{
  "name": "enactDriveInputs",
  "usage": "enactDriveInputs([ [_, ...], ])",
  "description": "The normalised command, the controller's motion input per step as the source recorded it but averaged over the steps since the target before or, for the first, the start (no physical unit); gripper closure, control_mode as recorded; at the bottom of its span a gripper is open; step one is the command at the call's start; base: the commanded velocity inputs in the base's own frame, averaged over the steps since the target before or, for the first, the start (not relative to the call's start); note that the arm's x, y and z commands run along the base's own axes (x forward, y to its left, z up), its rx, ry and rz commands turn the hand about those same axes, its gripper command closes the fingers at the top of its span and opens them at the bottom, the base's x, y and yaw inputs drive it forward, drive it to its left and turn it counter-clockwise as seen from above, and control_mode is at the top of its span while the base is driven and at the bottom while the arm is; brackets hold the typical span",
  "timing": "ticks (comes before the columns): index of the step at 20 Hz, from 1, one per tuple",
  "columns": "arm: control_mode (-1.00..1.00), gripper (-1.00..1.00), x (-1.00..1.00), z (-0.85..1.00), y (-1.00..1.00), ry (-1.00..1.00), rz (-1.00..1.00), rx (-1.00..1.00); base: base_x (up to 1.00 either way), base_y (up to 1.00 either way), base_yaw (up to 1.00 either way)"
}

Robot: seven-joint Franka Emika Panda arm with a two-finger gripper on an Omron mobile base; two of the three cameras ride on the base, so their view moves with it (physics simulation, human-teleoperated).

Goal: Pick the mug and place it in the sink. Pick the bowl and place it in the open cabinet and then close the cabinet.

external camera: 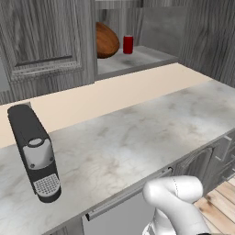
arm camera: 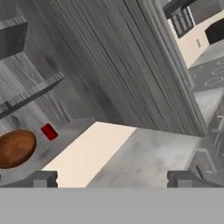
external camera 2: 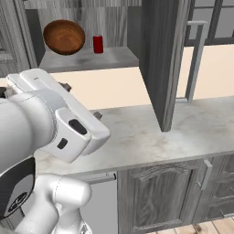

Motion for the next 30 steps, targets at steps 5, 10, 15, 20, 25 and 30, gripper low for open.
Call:
enactDriveInputs([
  [5,-1.00,-1.00,-0.18,-0.06,-0.32,0.12,-0.09,0.11,0.00,0.00,0.00],
  [10,-1.00,-1.00,-0.25,-0.06,-0.28,0.07,-0.15,0.11,0.00,0.00,0.00],
  [15,-1.00,-1.00,-0.16,-0.19,-0.19,-0.02,-0.10,0.02,0.00,0.00,0.00],
  [20,-1.00,-1.00,0.00,-0.22,-0.16,-0.03,0.00,0.02,0.00,0.00,0.00],
  [25,-1.00,-1.00,0.00,-0.10,-0.45,-0.13,0.01,0.08,0.00,0.00,0.00],
  [30,-1.00,-1.00,-0.12,-0.01,-0.63,-0.01,0.01,0.24,0.00,0.00,0.00],
])
